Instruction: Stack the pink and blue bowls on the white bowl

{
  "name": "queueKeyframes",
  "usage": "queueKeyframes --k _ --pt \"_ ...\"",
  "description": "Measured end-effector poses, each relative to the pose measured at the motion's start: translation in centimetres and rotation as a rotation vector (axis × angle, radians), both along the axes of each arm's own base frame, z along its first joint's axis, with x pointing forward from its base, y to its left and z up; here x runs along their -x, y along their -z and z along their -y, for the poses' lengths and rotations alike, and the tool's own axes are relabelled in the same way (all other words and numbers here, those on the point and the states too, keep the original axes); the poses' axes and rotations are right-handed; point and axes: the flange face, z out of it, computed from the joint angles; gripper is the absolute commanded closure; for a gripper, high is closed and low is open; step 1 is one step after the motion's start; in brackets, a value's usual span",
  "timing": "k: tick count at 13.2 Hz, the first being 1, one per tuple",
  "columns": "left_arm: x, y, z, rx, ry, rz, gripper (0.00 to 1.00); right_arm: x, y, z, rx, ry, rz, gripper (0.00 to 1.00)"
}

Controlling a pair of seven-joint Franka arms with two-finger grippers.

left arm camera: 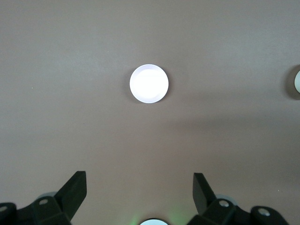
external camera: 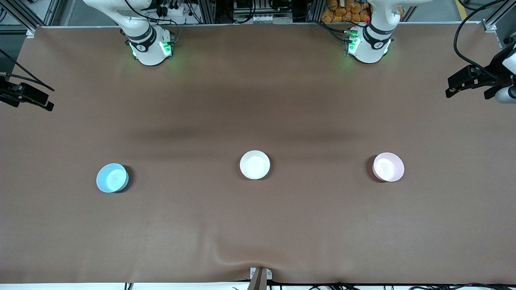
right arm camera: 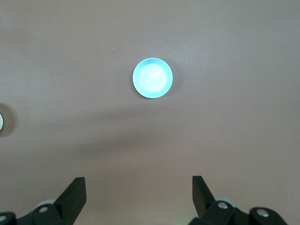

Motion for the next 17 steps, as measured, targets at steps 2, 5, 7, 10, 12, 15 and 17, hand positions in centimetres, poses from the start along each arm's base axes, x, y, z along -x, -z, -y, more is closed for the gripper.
queueKeyframes --k 2,5,7,10,12,15,17 --pt "0.0 0.0 0.0 0.000 -0.001 -0.001 0.00 0.0 0.0 0.0 0.000 0.000 0.000 0.00" --pt "0.1 0.1 -0.3 0.000 -0.005 -0.010 0.00 0.0 0.0 0.0 0.000 0.000 0.000 0.00" --pt "0.1 0.6 -0.8 -0.001 -0.014 -0.025 0.00 0.0 0.0 0.0 0.000 0.000 0.000 0.00" --pt "-0.2 2.6 -2.4 -0.001 -0.042 -0.060 0.00 0.0 0.0 0.0 0.000 0.000 0.000 0.00" --pt "-0.7 4.8 -3.3 0.000 -0.057 -0.080 0.00 0.0 0.0 0.0 0.000 0.000 0.000 0.00" --pt "-2.0 8.3 -4.0 -0.003 -0.069 -0.119 0.00 0.0 0.0 0.0 0.000 0.000 0.000 0.00" --pt "-3.3 11.1 -6.2 0.006 -0.066 -0.121 0.00 0.0 0.0 0.0 0.000 0.000 0.000 0.00"
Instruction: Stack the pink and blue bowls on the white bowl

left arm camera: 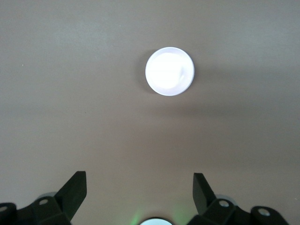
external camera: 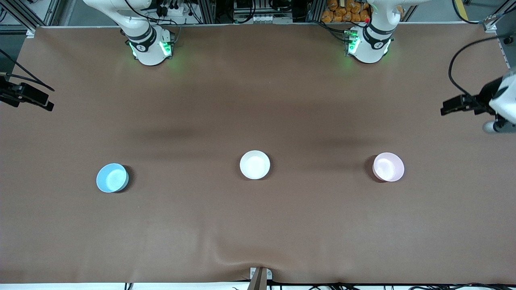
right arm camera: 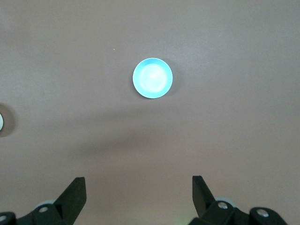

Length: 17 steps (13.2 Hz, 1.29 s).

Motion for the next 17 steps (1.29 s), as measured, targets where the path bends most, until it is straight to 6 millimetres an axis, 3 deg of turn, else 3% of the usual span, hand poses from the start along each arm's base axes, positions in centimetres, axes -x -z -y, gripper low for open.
queueKeyframes --k 2,4,7,12,17 --pt "-1.1 3.8 -3.0 0.029 0.018 0.019 0.00 0.0 0.0 0.0 0.000 0.000 0.000 0.00" --pt "-1.5 7.8 -4.5 0.036 0.013 0.040 0.00 0.0 0.0 0.0 0.000 0.000 0.000 0.00" --pt "-1.3 12.2 -3.9 0.027 0.021 0.095 0.00 0.0 0.0 0.0 0.000 0.000 0.000 0.00" --pt "-0.5 20.7 -1.0 0.019 0.036 0.162 0.00 0.0 0.0 0.0 0.000 0.000 0.000 0.00" --pt "-1.8 26.5 -1.2 0.012 0.031 0.208 0.02 0.0 0.0 0.0 0.000 0.000 0.000 0.00"
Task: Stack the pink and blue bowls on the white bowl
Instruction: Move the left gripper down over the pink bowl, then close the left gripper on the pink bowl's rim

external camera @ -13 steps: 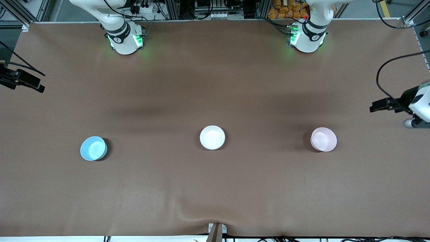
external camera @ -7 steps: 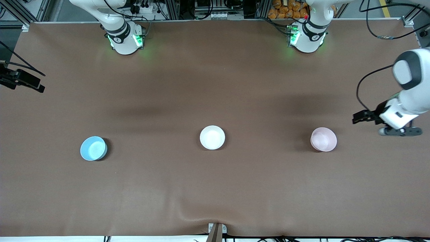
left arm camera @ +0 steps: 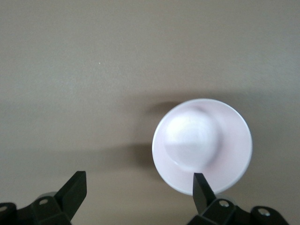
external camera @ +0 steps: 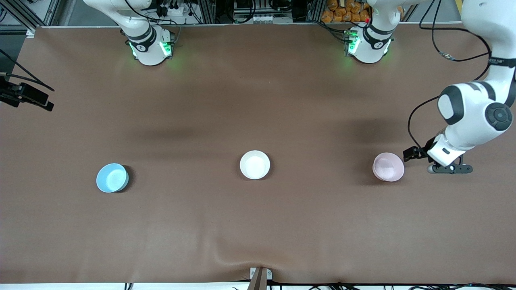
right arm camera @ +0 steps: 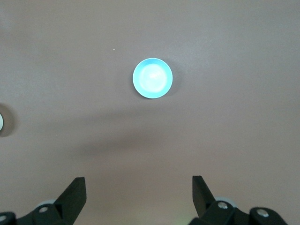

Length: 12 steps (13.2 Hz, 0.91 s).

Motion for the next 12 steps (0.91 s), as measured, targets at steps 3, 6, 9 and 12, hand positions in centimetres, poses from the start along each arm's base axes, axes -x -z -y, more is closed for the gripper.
queueKeyframes --k 3,6,9,12 --pt "-0.4 3.2 0.0 -0.002 -0.001 0.017 0.14 0.0 0.0 0.0 0.000 0.000 0.000 0.00" --pt "-0.6 5.6 0.4 -0.002 0.004 0.035 0.22 0.0 0.0 0.0 0.000 0.000 0.001 0.00" --pt "-0.6 6.0 1.0 0.002 0.013 0.036 0.44 0.0 0.0 0.0 0.000 0.000 0.002 0.00" --pt "-0.8 5.8 1.4 0.003 0.020 0.040 0.64 0.0 0.0 0.0 0.000 0.000 0.002 0.00"
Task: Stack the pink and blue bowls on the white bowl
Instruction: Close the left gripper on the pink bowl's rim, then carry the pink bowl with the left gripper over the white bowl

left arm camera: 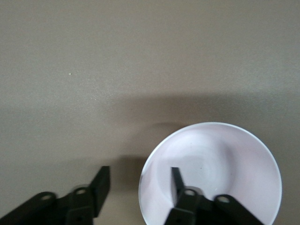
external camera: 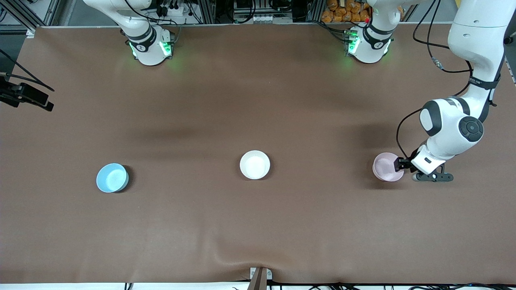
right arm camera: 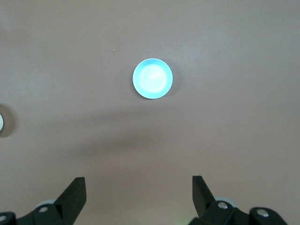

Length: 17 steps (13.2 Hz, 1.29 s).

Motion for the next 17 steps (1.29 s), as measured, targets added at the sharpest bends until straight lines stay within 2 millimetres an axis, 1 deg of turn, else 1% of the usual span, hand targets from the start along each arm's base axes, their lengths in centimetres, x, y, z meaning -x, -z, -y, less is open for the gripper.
queueKeyframes --k 3,6,8,9,10,13,17 --pt "0.0 0.0 0.0 0.000 0.000 0.000 0.66 0.0 0.0 0.0 0.000 0.000 0.000 0.00" --pt "0.0 0.0 0.0 0.000 0.000 0.000 0.77 0.0 0.0 0.0 0.000 0.000 0.000 0.00" --pt "0.0 0.1 0.0 0.000 0.000 -0.002 0.81 0.0 0.0 0.0 0.000 0.000 0.000 0.00" --pt "0.0 0.2 0.0 0.000 0.000 -0.003 0.87 0.0 0.0 0.0 0.000 0.000 0.000 0.00" --pt "0.0 0.2 0.0 0.001 0.000 -0.004 1.00 0.0 0.0 0.0 0.000 0.000 0.000 0.00" --pt "0.0 0.2 0.2 0.002 0.002 -0.003 1.00 0.0 0.0 0.0 0.000 0.000 0.000 0.00" --pt "-1.0 -1.4 1.4 0.012 0.002 0.030 1.00 0.0 0.0 0.0 0.000 0.000 0.000 0.00"
